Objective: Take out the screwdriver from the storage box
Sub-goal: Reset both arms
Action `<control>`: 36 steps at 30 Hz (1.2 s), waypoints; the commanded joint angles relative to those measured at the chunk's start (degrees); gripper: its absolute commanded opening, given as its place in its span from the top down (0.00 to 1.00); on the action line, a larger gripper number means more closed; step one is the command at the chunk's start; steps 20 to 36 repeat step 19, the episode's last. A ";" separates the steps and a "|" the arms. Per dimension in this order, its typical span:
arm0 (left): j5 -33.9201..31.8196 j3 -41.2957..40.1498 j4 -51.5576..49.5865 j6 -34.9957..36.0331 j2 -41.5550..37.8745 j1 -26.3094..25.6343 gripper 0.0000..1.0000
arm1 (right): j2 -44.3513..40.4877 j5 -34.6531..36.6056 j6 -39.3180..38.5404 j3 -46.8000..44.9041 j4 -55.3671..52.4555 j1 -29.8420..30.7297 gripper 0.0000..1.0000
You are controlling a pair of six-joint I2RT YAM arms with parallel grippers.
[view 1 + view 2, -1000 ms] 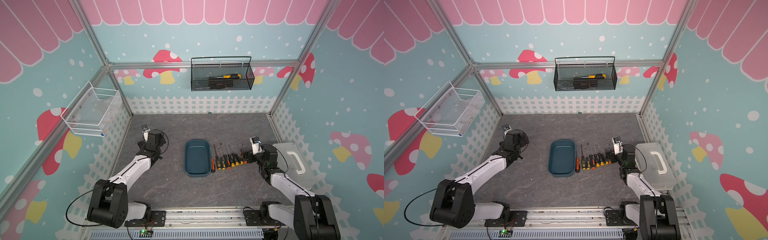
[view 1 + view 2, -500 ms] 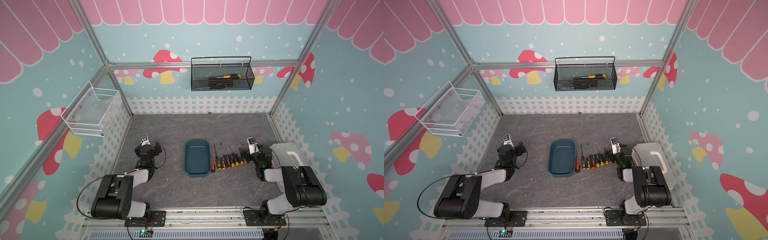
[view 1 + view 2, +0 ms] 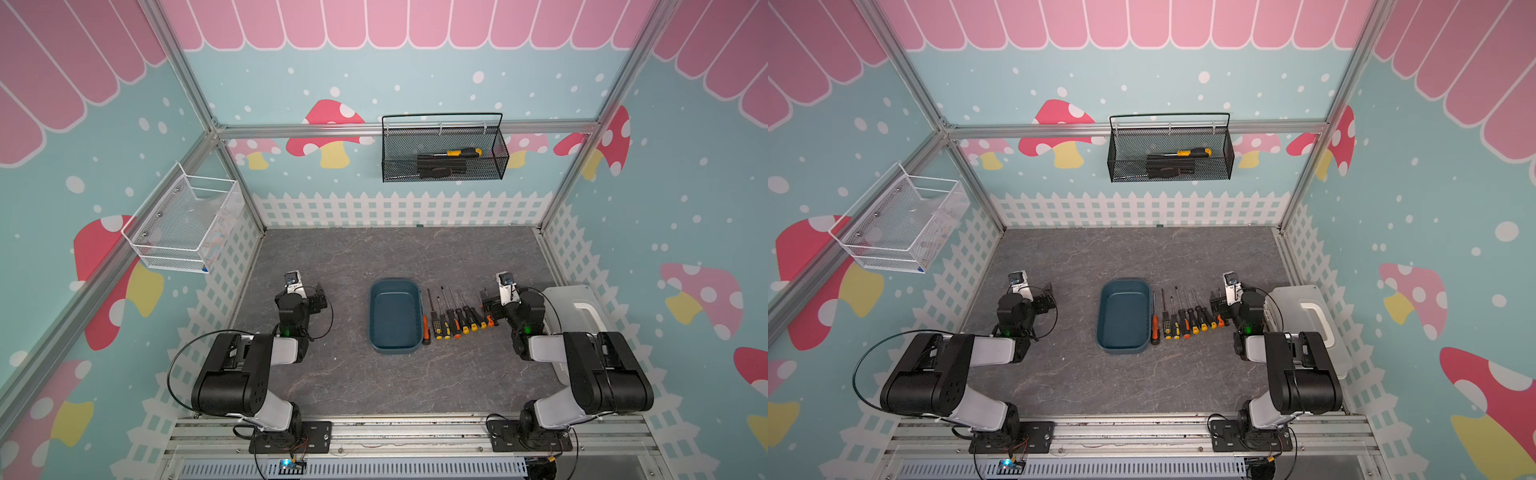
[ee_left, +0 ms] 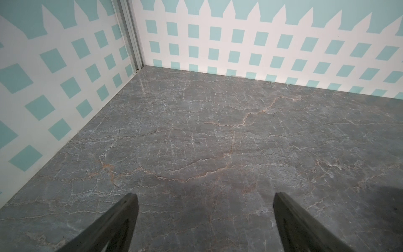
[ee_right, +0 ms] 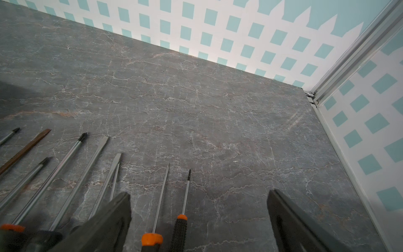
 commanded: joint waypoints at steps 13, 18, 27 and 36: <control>-0.24 1.20 0.31 0.65 -0.29 -0.39 0.01 | 0.29 0.60 0.41 1.05 -0.92 0.20 0.01; -0.23 1.20 0.32 0.66 -0.29 -0.41 0.01 | -0.12 0.76 0.39 0.73 -1.07 0.29 0.01; -0.27 1.19 0.30 0.69 -0.29 -0.40 0.01 | -0.21 0.83 0.36 0.73 -1.01 0.29 0.01; -0.27 1.19 0.30 0.69 -0.29 -0.40 0.01 | -0.21 0.83 0.36 0.73 -1.01 0.29 0.01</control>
